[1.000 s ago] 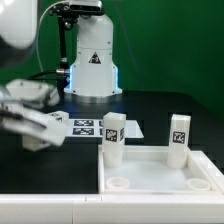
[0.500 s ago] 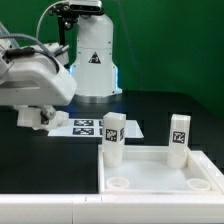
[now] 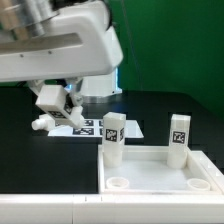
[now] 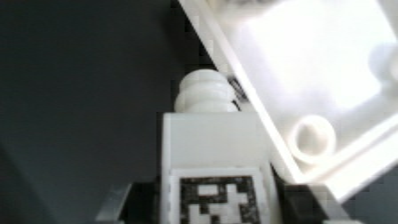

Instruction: Assemble square table

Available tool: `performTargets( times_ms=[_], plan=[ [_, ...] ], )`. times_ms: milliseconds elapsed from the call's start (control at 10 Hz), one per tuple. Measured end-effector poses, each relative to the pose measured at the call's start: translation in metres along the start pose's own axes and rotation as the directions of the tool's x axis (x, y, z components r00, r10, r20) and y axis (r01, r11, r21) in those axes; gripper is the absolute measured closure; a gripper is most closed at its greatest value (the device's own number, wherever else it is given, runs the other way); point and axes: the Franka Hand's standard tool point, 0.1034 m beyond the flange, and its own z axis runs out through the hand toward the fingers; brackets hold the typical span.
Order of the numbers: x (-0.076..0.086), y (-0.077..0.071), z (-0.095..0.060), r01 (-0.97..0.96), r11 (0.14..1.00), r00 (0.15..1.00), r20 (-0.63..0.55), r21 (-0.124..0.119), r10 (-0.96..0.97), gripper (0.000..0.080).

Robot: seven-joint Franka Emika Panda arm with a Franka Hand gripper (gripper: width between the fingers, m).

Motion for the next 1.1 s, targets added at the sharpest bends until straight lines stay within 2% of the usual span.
performTargets(
  times_ms=[200, 400, 500, 600, 700, 800, 900, 1100],
  plan=[
    [0.000, 0.006, 0.003, -0.003, 1.000, 0.990, -0.143, -0.008, 0.001, 0.0518],
    [0.006, -0.002, 0.003, 0.000, 1.000, 0.965, -0.262, -0.015, -0.004, 0.0518],
    [0.008, -0.029, -0.002, -0.002, 1.000, 0.934, -0.358, -0.002, 0.001, 0.0518],
    [0.004, -0.057, 0.000, 0.019, 1.000, 0.897, -0.441, 0.007, -0.014, 0.0518],
    [-0.005, -0.089, 0.012, 0.018, 1.000, 0.868, -0.497, 0.019, -0.006, 0.0518],
    [-0.018, -0.110, 0.025, 0.015, 0.999, 0.850, -0.527, 0.030, 0.003, 0.0518],
    [-0.024, -0.111, 0.028, 0.015, 1.000, 0.845, -0.535, 0.018, -0.002, 0.0518],
    [-0.022, -0.109, 0.028, 0.013, 1.000, 0.842, -0.539, 0.015, -0.003, 0.0518]
  ],
)
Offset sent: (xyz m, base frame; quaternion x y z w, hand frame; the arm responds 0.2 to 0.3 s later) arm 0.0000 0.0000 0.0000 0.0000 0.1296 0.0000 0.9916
